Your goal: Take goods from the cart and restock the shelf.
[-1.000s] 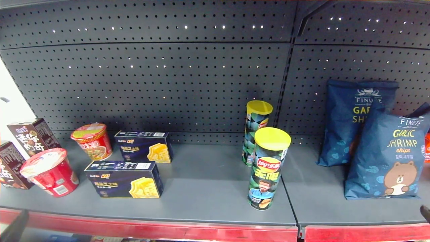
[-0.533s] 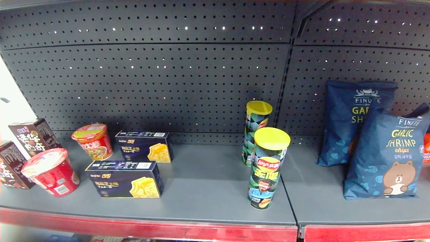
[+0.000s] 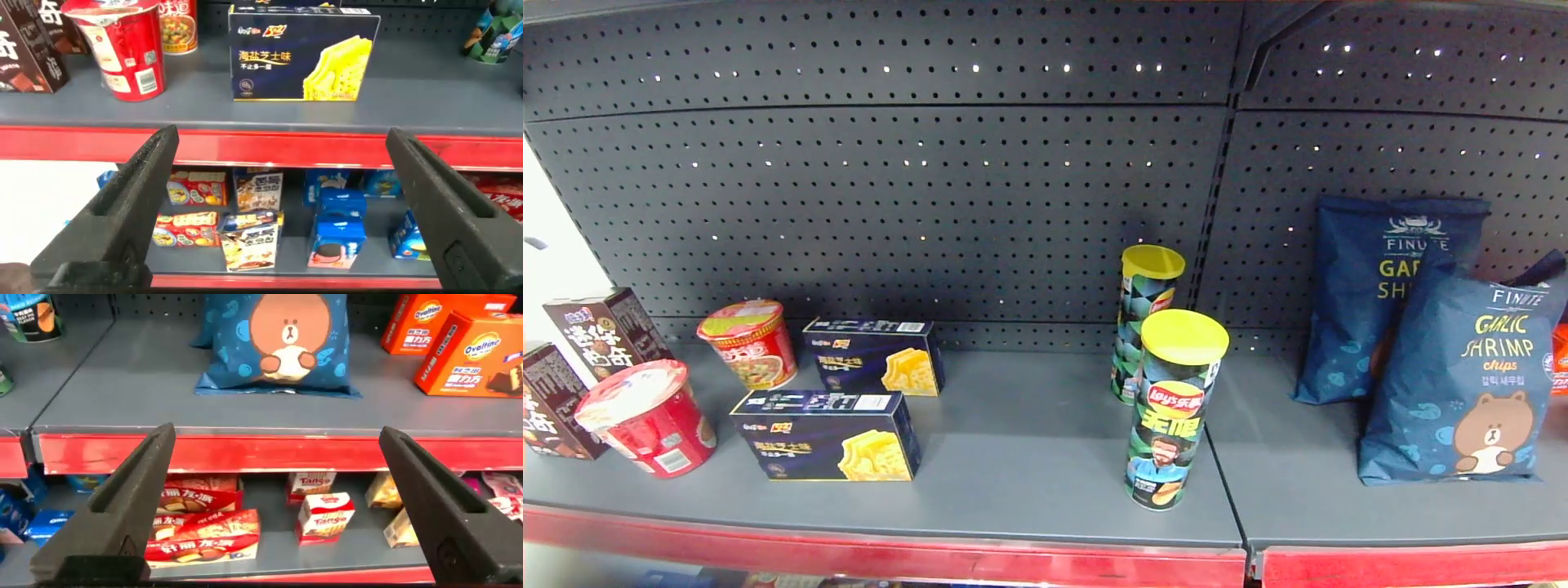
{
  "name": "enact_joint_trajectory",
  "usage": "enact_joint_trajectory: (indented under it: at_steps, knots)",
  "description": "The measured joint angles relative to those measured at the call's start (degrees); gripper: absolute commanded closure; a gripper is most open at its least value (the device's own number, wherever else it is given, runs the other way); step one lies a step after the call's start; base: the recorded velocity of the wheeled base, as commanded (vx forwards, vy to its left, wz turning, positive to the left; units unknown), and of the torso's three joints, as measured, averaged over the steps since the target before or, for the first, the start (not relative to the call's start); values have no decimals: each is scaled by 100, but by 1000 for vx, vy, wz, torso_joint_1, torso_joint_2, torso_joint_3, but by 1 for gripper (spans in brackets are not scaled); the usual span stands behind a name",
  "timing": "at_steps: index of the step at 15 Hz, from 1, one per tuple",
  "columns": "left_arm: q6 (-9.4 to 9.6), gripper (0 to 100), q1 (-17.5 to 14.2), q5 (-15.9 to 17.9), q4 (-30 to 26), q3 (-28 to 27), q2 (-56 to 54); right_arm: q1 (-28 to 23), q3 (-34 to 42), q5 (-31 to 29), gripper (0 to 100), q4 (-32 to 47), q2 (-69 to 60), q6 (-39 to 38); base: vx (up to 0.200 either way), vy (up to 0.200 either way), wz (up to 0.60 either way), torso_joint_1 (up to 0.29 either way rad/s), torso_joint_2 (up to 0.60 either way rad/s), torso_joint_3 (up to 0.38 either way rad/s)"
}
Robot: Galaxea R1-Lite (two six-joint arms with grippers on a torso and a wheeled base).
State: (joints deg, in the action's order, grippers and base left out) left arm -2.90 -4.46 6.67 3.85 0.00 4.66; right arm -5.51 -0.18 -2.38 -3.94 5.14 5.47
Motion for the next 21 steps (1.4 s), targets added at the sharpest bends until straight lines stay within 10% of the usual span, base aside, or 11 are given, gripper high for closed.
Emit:
enact_joint_trajectory:
  at_steps: [21]
  knots:
    - [-18, 0, -2, -43, -11, 0, -2, 9, 9, 647, 0, 0, 0, 90, 0, -19, -57, 0, 1, 0]
